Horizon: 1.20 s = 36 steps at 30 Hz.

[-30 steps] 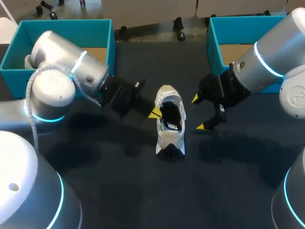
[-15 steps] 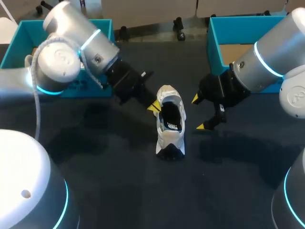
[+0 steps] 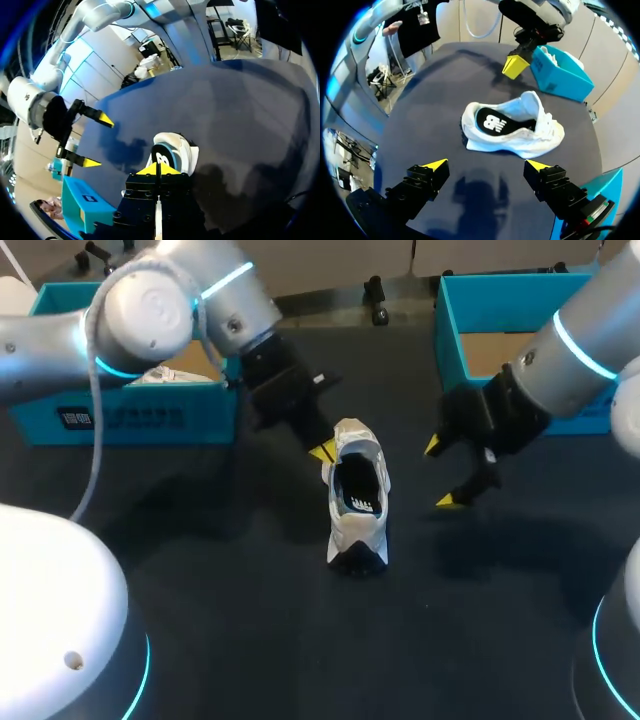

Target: Take the shoe out of the shoebox, open the shoe tongue, remove and reinsert the insole, then place the shoe into the shoebox

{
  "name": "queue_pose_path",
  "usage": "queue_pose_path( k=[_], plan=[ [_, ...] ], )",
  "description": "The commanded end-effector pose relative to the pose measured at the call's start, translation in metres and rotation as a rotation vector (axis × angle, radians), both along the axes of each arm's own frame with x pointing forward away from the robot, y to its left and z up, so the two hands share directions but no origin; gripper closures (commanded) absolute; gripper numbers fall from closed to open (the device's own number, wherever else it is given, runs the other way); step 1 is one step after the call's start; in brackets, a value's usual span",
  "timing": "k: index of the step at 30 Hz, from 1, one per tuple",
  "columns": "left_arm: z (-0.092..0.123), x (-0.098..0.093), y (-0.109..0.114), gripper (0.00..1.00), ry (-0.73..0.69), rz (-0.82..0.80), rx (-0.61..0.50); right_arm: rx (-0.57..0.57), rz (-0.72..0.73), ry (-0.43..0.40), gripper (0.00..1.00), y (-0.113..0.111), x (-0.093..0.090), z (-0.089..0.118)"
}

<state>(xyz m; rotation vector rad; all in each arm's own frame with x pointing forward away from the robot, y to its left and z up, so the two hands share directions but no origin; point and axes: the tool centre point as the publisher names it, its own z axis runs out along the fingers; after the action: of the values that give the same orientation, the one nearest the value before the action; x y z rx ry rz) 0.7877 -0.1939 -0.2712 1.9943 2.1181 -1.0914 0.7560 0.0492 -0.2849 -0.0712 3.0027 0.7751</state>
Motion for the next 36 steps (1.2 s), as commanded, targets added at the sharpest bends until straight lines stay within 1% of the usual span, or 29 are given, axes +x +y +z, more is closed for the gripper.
queue_pose_path(
  k=[1,4,7,11,15,19,24,28,33,36],
  plan=[
    [0.004,0.003,-0.005,1.00,-0.018,-0.094,0.182,-0.043,-0.024,0.010,0.00,-0.020,-0.008,0.025],
    [0.004,0.004,-0.006,1.00,-0.024,-0.101,0.200,-0.076,-0.053,0.019,0.00,-0.032,-0.011,0.036],
    [0.004,0.004,-0.007,1.00,-0.021,-0.108,0.216,-0.102,-0.060,0.024,0.00,-0.039,-0.012,0.048],
    [0.001,0.004,-0.008,1.00,-0.033,-0.142,0.269,-0.128,-0.060,0.038,0.00,-0.048,-0.011,0.060],
    [0.000,0.004,-0.010,1.00,-0.044,-0.163,0.305,-0.157,-0.080,0.049,0.00,-0.057,-0.010,0.077],
    [0.000,0.008,-0.010,1.00,-0.058,-0.168,0.342,-0.173,-0.107,0.041,0.00,-0.066,-0.011,0.097],
    [-0.002,0.010,-0.009,1.00,-0.054,-0.149,0.329,-0.175,-0.148,0.035,0.00,-0.076,-0.012,0.114],
    [-0.003,0.009,-0.009,1.00,-0.053,-0.147,0.326,-0.162,-0.175,0.011,0.00,-0.083,-0.011,0.125],
    [-0.003,0.009,-0.009,1.00,-0.053,-0.147,0.326,-0.159,-0.204,0.017,0.00,-0.096,-0.009,0.137],
    [-0.003,0.009,-0.009,1.00,-0.053,-0.147,0.326,-0.156,-0.215,0.035,0.00,-0.100,-0.010,0.141]
  ],
)
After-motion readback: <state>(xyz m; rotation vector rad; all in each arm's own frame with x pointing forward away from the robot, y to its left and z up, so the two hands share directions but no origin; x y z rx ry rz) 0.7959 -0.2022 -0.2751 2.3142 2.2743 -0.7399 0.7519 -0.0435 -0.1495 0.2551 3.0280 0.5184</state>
